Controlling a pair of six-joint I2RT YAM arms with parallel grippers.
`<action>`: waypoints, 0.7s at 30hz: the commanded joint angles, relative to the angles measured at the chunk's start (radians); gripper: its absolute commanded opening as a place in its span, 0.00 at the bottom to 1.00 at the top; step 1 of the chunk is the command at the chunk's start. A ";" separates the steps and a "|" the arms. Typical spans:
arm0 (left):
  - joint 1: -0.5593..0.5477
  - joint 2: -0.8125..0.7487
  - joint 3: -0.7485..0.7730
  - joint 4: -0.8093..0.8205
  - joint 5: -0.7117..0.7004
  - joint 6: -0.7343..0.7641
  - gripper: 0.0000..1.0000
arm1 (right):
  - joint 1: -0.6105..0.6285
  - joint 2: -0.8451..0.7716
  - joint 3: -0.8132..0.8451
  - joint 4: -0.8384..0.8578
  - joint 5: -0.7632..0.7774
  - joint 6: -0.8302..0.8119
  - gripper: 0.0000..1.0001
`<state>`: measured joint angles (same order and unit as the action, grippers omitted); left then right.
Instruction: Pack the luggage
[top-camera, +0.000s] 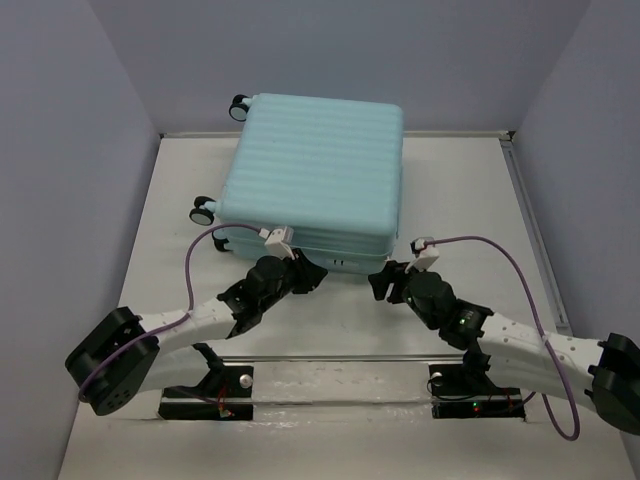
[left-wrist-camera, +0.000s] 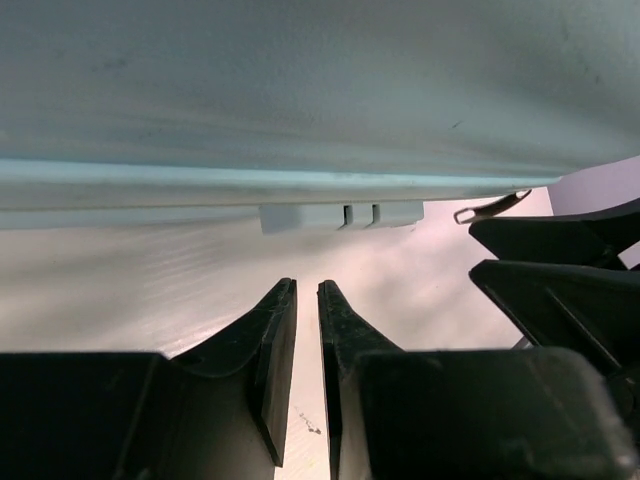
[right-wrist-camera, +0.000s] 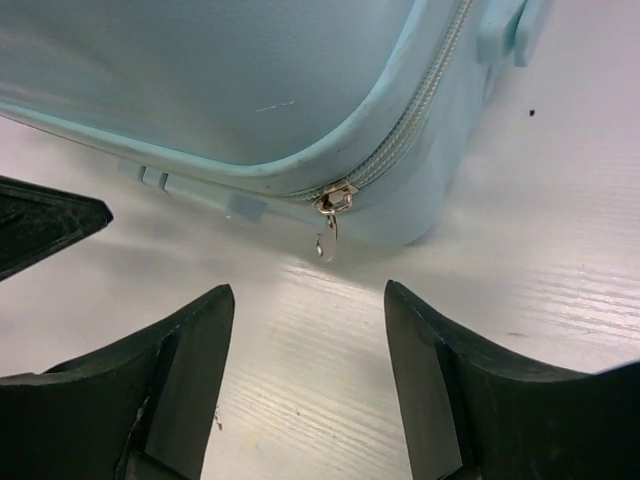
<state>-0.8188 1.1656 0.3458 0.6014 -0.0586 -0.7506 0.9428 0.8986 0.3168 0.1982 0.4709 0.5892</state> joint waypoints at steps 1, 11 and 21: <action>-0.011 -0.030 -0.021 0.047 -0.030 -0.012 0.26 | -0.025 -0.038 0.018 -0.036 0.054 -0.034 0.66; -0.017 -0.011 -0.001 0.052 -0.040 -0.004 0.26 | -0.099 0.057 0.102 0.061 -0.043 -0.184 0.53; -0.020 0.005 0.012 0.055 -0.049 -0.003 0.26 | -0.118 0.085 0.093 0.164 -0.087 -0.224 0.34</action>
<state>-0.8303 1.1587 0.3344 0.6014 -0.0628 -0.7609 0.8307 0.9688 0.3782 0.2337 0.4091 0.4049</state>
